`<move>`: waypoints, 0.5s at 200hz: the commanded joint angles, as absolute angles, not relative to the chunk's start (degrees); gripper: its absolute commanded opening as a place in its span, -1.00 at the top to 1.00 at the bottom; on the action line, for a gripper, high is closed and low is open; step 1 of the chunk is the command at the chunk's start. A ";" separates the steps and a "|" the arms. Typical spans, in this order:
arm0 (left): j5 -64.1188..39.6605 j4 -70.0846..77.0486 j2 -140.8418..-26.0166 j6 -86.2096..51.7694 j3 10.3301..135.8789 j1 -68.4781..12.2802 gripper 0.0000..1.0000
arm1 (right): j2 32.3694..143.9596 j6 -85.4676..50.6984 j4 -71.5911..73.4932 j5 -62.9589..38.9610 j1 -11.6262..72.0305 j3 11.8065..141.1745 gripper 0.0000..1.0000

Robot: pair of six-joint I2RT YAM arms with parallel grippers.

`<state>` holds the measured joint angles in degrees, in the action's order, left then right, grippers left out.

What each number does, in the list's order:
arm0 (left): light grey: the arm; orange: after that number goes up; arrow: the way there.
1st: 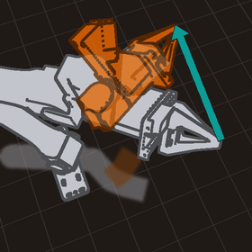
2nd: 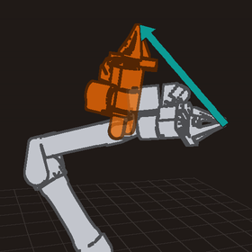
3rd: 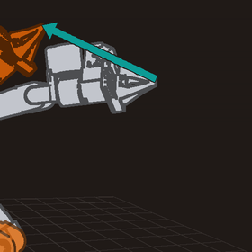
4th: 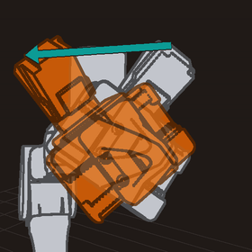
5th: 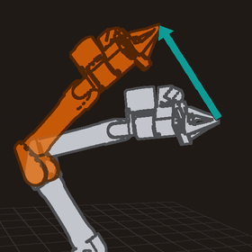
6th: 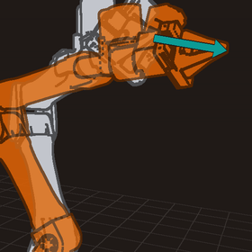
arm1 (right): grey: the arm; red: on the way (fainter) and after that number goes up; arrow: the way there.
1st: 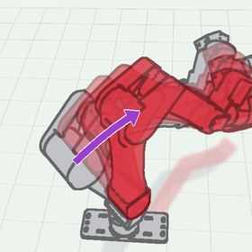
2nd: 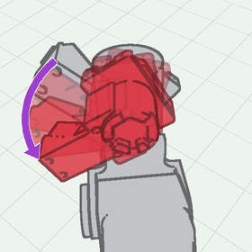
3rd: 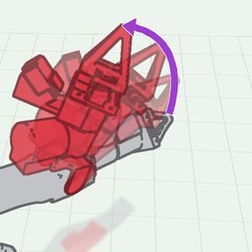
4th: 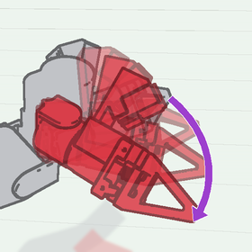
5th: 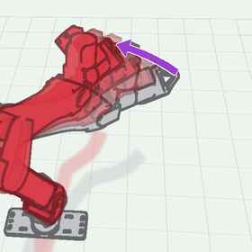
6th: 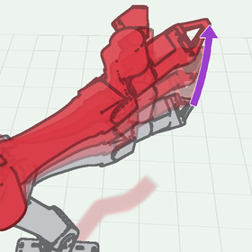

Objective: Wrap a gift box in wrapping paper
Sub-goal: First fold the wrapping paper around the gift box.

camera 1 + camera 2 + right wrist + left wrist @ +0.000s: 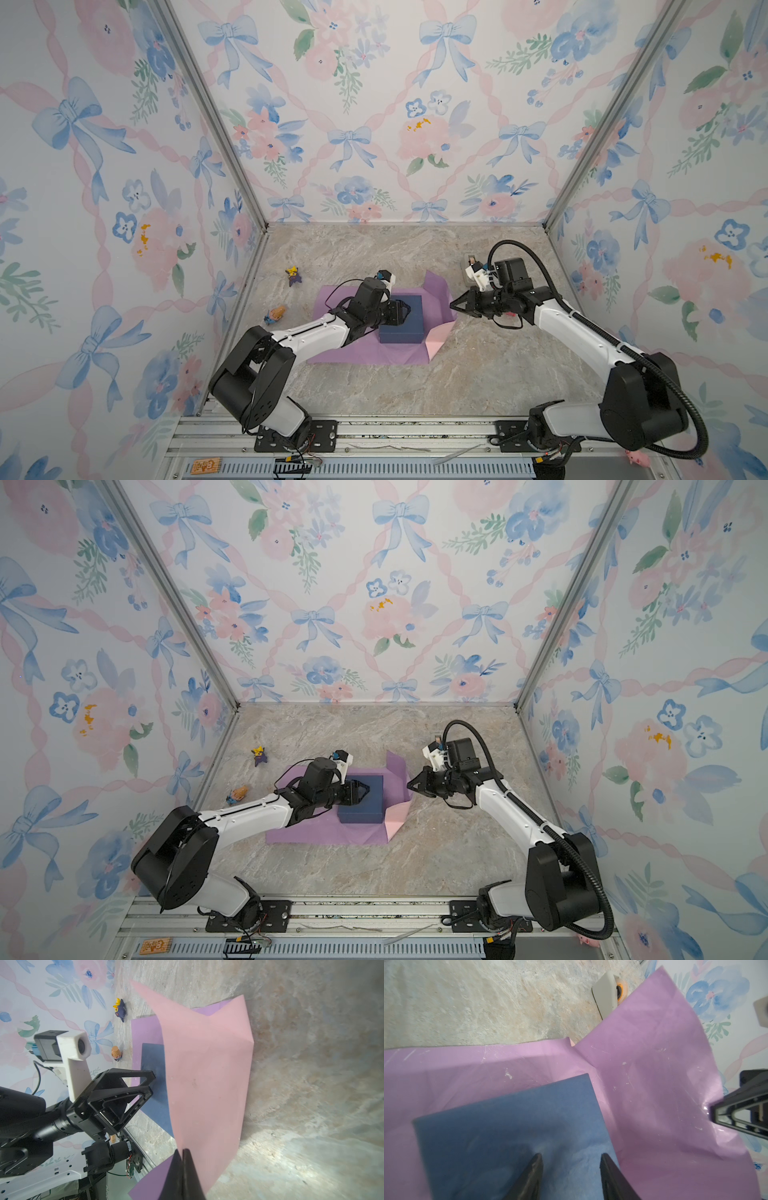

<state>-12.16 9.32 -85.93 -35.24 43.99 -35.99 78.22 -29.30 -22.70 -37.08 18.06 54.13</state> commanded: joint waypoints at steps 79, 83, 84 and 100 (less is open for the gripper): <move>-32.29 20.23 -75.04 -17.44 38.64 -38.47 -0.22 | 79.19 -28.32 -29.28 -27.73 22.19 59.46 0.92; -32.52 20.25 -74.56 -16.20 38.36 -38.73 -0.22 | 79.31 -28.31 -29.41 -27.77 22.17 59.57 0.92; -32.56 20.28 -74.50 -15.88 38.25 -38.79 -0.22 | 79.29 -28.35 -29.42 -27.77 22.16 59.58 0.92; -32.16 20.23 -73.19 -10.96 36.97 -40.27 -0.25 | 79.39 -28.25 -29.50 -27.77 22.34 59.73 0.92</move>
<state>-27.99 18.37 -75.20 -21.80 39.13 -38.68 78.48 -29.12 -27.51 -28.64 21.63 57.76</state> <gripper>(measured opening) 0.616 0.045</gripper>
